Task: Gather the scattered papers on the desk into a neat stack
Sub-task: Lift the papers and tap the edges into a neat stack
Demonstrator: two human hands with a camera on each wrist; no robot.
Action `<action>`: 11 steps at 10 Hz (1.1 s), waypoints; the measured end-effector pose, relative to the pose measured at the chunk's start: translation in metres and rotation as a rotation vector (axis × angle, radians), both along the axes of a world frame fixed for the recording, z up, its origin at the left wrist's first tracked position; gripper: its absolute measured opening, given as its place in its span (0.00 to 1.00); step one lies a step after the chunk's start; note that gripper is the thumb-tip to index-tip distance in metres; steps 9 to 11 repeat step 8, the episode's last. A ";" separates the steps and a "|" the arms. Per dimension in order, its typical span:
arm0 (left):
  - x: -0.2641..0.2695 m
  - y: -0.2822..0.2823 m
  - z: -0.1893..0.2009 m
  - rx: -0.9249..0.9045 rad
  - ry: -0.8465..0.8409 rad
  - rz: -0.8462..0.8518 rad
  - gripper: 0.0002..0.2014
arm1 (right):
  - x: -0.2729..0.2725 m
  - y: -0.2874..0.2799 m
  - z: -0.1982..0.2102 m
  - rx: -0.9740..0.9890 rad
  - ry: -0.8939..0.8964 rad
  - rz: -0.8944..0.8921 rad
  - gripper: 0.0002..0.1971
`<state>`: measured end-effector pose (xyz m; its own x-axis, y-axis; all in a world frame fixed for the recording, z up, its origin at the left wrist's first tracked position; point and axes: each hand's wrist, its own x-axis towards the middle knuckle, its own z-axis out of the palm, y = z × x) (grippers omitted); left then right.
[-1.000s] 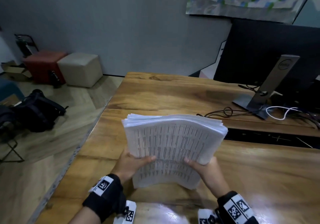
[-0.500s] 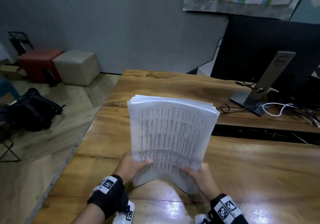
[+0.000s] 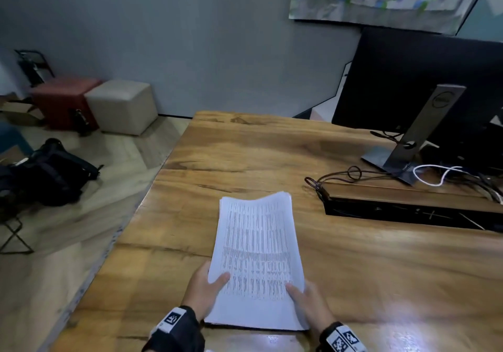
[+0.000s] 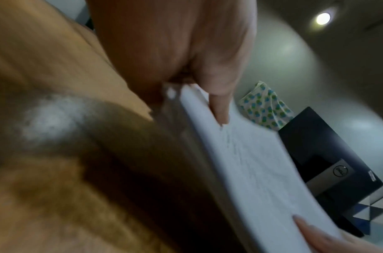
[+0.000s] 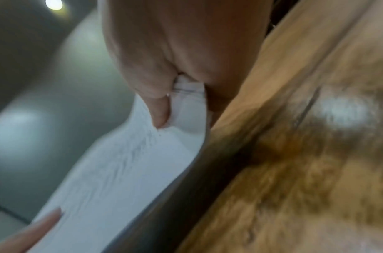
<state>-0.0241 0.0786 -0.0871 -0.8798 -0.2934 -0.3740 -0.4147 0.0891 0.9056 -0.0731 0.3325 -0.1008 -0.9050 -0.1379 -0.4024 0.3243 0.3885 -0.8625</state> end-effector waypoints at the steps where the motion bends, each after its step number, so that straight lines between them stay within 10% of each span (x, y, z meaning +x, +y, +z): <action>1: 0.009 0.001 0.001 -0.150 -0.058 0.032 0.11 | 0.005 -0.002 0.009 0.107 0.039 -0.120 0.05; 4: 0.061 -0.003 0.005 -0.699 -0.101 -0.492 0.49 | 0.057 0.009 0.032 0.696 0.034 0.236 0.36; 11: 0.052 0.005 -0.007 -0.745 -0.055 -0.412 0.44 | 0.053 0.006 0.027 0.678 0.116 0.259 0.28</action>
